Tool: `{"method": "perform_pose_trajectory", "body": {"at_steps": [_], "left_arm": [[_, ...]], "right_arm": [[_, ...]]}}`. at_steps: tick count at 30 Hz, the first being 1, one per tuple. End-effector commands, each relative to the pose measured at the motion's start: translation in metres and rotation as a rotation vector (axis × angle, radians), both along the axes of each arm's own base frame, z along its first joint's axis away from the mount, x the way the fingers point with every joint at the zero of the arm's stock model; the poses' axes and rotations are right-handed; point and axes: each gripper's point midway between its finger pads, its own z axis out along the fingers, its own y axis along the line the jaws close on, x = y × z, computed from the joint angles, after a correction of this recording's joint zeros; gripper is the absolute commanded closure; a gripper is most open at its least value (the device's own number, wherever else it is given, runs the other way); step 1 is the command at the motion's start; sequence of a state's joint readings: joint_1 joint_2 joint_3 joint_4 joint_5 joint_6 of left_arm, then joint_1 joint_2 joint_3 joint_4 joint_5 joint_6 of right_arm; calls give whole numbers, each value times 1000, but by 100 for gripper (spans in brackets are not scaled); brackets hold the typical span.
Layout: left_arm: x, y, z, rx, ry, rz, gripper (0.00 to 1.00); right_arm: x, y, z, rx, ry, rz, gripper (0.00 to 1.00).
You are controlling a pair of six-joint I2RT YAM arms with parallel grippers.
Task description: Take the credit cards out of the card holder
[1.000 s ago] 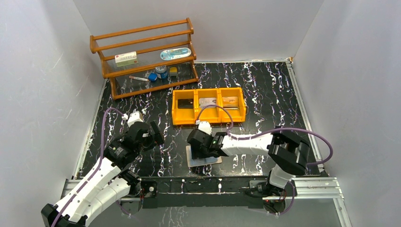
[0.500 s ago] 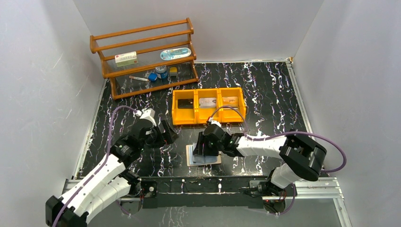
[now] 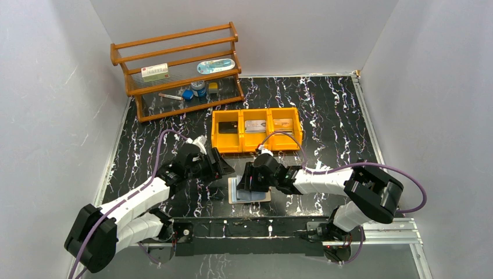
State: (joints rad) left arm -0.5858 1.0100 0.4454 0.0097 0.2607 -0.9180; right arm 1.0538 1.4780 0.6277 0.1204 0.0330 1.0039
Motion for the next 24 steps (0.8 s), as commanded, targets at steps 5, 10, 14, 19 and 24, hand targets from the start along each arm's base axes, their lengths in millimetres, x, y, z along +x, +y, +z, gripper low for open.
{"method": "perform_pose_trajectory", "body": {"at_steps": [5, 10, 14, 19, 24], "left_arm": [[-3, -18, -9, -33, 31, -5, 37], [-9, -27, -24, 6, 59, -16, 44], [-10, -30, -30, 9, 66, -17, 50], [-13, -36, -37, 8, 75, -44, 53], [-16, -36, -48, 28, 91, -45, 63]], "right_arm": [[-6, -6, -11, -12, 19, 2, 53], [-6, -5, -12, -11, 21, 2, 53], [-6, -5, -11, -9, 21, 1, 52], [-5, -5, -10, -6, 17, 1, 52], [-6, -3, -7, 10, 12, 8, 51]]}}
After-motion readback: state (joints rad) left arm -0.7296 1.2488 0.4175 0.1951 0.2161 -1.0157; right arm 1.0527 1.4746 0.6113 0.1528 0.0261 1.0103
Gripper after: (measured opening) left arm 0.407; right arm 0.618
